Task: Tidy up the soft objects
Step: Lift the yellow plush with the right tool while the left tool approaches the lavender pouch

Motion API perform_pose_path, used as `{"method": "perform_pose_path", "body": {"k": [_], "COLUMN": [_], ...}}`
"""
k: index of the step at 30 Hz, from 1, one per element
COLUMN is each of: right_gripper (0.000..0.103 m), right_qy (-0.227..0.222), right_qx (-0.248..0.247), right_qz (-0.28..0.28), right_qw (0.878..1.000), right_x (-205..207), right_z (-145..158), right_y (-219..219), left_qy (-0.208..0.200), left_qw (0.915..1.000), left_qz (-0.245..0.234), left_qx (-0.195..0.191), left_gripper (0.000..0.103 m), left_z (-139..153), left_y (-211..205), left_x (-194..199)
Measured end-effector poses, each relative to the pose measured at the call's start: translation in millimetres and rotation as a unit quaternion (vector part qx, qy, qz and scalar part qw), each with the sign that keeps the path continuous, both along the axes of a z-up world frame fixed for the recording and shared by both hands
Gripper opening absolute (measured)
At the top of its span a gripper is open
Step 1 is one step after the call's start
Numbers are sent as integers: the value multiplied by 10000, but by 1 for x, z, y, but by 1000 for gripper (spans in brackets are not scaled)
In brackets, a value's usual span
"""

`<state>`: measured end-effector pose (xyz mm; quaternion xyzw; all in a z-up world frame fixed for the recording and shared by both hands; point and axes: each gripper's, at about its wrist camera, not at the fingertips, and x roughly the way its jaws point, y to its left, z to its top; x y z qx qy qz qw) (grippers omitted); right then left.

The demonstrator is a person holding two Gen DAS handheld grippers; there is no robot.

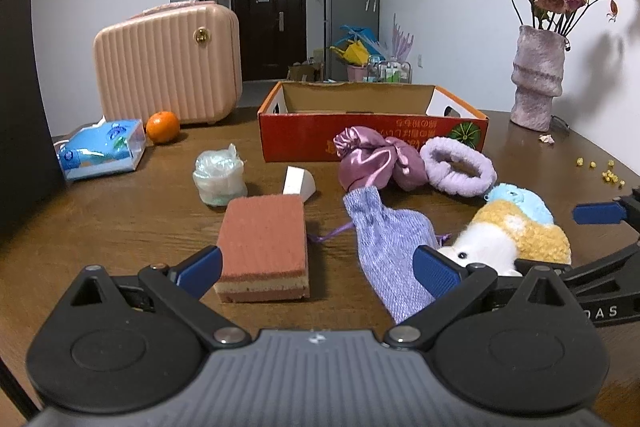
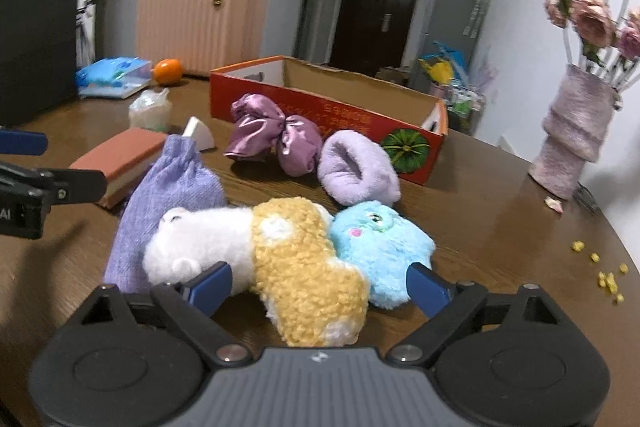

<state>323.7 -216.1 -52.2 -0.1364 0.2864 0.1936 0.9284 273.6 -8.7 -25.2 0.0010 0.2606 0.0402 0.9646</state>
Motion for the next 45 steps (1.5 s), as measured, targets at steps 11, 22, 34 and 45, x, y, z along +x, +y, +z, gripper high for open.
{"method": "perform_pose_path", "body": {"k": [11,22,34,45], "right_gripper": [72,49,47,47], "right_qy": [276,208,-240,-550], "right_qx": [-260,70,465,824], "right_qz": [773,937,598,187], "right_qw": [9963,9954,9968,9949], "right_x": [18,17,4,-2], "right_z": [-14,-17,-2,10], "right_y": [9,1,-17,-39], "left_qy": [219,223,178,141], "left_qw": [9997,9996,9995,9994], "left_qz": [113,143,183,9], "left_qx": [-30,90,161,318], "left_gripper": [103,103,103,103], "left_z": [-10,-7,-1,5], "left_y": [-1,-6,-13,-36], "left_x": [1,3,-1,1]}}
